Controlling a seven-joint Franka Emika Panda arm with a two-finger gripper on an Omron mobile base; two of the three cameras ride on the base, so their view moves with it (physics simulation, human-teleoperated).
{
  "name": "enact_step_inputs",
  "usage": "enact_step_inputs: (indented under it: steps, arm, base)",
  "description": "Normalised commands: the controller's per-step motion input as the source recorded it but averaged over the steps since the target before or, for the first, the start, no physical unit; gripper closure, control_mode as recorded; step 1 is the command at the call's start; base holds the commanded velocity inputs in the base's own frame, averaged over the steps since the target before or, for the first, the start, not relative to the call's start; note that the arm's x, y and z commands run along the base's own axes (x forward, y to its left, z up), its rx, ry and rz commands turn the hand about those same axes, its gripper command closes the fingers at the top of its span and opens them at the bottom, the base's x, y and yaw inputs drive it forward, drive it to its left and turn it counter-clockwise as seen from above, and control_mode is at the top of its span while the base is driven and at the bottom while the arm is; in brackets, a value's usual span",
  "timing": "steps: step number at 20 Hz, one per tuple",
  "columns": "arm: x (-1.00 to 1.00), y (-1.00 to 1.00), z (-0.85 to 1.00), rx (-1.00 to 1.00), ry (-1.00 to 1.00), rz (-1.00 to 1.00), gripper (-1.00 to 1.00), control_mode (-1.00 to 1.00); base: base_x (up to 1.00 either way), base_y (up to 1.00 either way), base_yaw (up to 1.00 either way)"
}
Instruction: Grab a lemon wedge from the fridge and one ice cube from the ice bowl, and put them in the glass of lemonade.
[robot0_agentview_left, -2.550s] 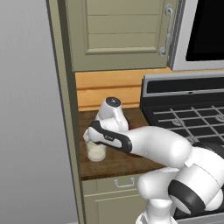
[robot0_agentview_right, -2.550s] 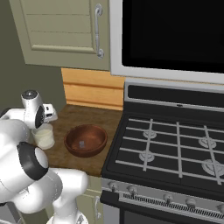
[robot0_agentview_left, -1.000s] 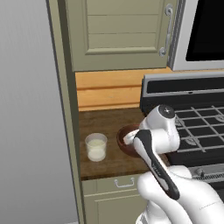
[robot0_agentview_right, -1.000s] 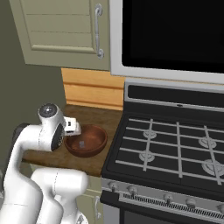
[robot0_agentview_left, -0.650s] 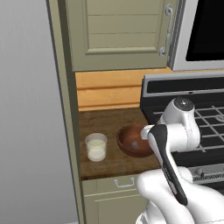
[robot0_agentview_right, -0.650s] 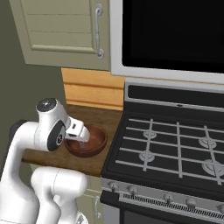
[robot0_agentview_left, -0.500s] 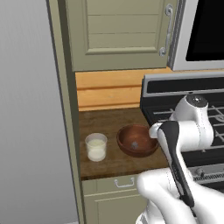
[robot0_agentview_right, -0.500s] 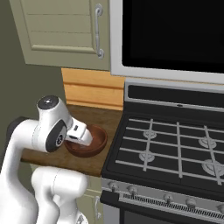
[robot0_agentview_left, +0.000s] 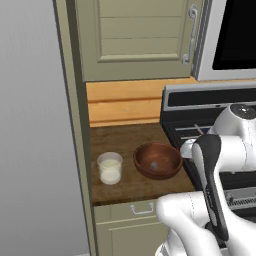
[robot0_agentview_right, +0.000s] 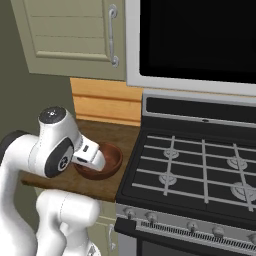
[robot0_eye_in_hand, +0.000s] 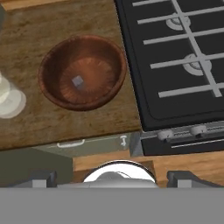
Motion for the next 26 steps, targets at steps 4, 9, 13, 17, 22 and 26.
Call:
enact_step_inputs:
  steps: [4, 9, 13, 17, 22, 26]
  arm:
    - [-0.10, 0.00, 0.00, 0.00, 0.00, 0.00, -1.00, 1.00]
    - [0.00, 0.00, 0.00, 0.00, 0.00, 0.00, -1.00, 1.00]
    - [0.00, 0.00, 0.00, 0.00, 0.00, 0.00, -1.00, 1.00]
    - [0.00, 0.00, 0.00, 0.00, 0.00, 0.00, -1.00, 1.00]
    - [0.00, 0.00, 0.00, 0.00, 0.00, 0.00, -1.00, 1.00]
    - [0.00, 0.00, 0.00, 0.00, 0.00, 0.00, -1.00, 1.00]
  base:
    - [-0.47, 0.00, 0.00]
    - [-1.00, 0.19, 0.00]
    - [-1.00, 0.74, -0.01]
    - [-0.35, 1.00, -0.07]
    - [0.09, 1.00, -0.06]
    - [0.33, 1.00, 0.00]
